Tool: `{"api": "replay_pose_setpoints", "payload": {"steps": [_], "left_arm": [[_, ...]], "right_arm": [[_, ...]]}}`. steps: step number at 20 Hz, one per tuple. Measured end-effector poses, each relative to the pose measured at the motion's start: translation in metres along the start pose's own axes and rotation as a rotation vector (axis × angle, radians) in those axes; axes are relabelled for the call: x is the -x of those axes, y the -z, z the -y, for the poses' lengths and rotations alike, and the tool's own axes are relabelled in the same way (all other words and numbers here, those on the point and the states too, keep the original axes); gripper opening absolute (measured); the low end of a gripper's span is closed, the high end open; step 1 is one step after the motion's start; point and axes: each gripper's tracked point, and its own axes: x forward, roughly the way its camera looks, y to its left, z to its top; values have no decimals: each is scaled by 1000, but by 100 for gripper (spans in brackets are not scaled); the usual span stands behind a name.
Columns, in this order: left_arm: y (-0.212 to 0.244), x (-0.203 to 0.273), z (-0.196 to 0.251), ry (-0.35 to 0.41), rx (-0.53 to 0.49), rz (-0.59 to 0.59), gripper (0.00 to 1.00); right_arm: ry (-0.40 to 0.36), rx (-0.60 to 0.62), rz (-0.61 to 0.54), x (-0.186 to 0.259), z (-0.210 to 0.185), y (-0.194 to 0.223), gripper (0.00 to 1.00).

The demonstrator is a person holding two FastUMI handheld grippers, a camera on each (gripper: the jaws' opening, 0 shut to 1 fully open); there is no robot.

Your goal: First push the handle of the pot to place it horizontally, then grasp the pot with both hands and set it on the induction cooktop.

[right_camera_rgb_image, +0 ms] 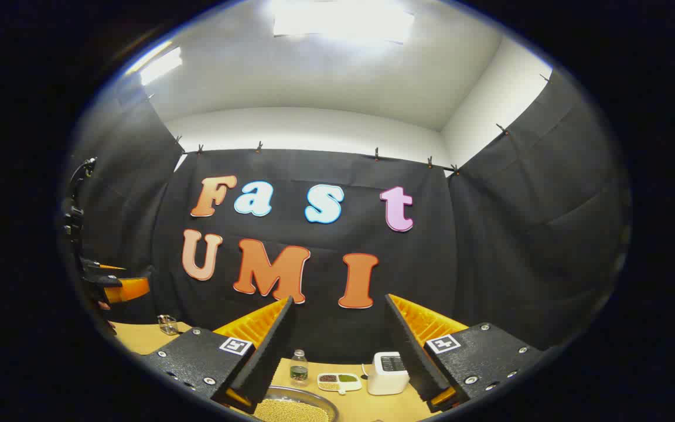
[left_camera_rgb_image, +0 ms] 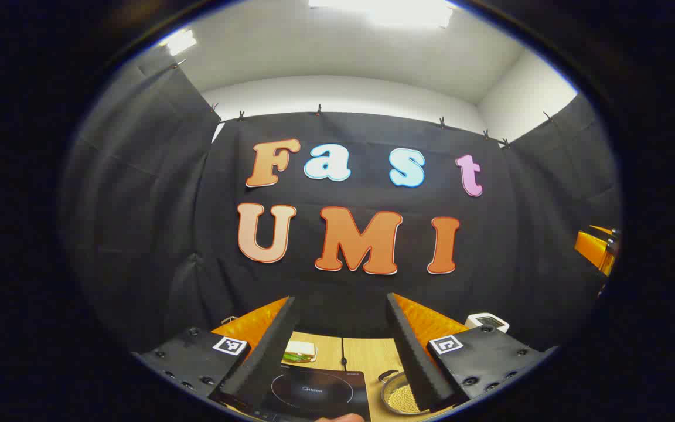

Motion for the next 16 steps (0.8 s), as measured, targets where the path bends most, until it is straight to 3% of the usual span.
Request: {"api": "replay_pose_setpoints", "payload": {"steps": [1, 7, 16], "left_arm": [[-4, -1, -3, -6, -1, 2, 98], [-14, -5, -4, -16, -24, 44, 98], [0, -18, 1, -41, -16, 77, 98]], "right_arm": [[-22, -8, 7, -4, -5, -2, 95], [-57, -24, 16, -9, -14, -1, 93], [-45, -24, 20, -23, -12, 13, 94]]}}
